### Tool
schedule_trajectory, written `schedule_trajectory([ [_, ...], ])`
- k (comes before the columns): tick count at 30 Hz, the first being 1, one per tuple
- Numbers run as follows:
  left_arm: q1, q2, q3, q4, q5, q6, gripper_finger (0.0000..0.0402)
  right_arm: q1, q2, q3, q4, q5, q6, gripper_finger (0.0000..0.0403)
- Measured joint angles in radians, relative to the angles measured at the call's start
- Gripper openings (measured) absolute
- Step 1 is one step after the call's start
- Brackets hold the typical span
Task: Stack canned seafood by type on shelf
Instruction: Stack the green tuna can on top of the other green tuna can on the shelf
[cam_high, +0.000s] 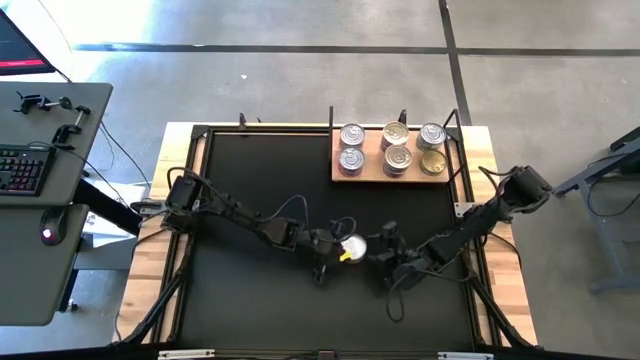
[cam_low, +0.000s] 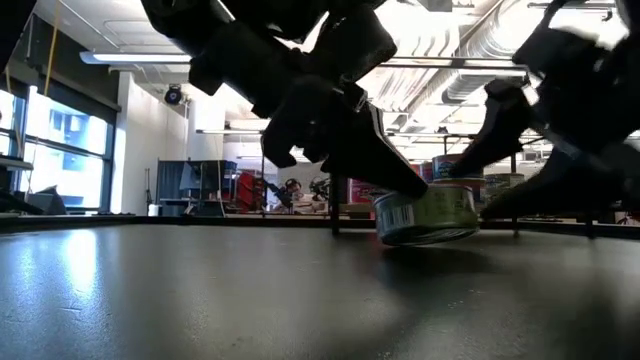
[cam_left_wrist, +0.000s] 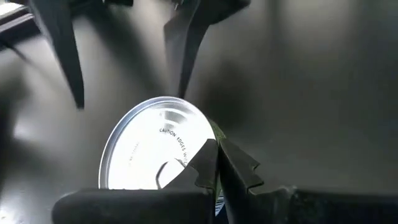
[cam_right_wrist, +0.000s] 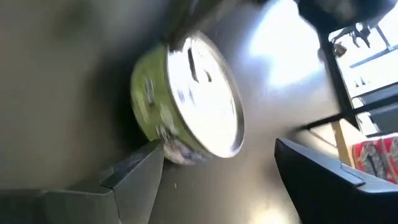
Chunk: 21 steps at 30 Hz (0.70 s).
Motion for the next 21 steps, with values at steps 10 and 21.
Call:
schedule_trajectory([
  [10,0.013,-0.081,-0.190,0.230,0.067,-0.099,0.0000,-0.007,0.189,0.006,0.186,0.095,-0.006,0.0300],
  [21,0.088,-0.120,-0.433,0.638,0.248,-0.240,0.0000,-0.105,0.214,0.097,0.276,-0.045,-0.273,0.0299],
])
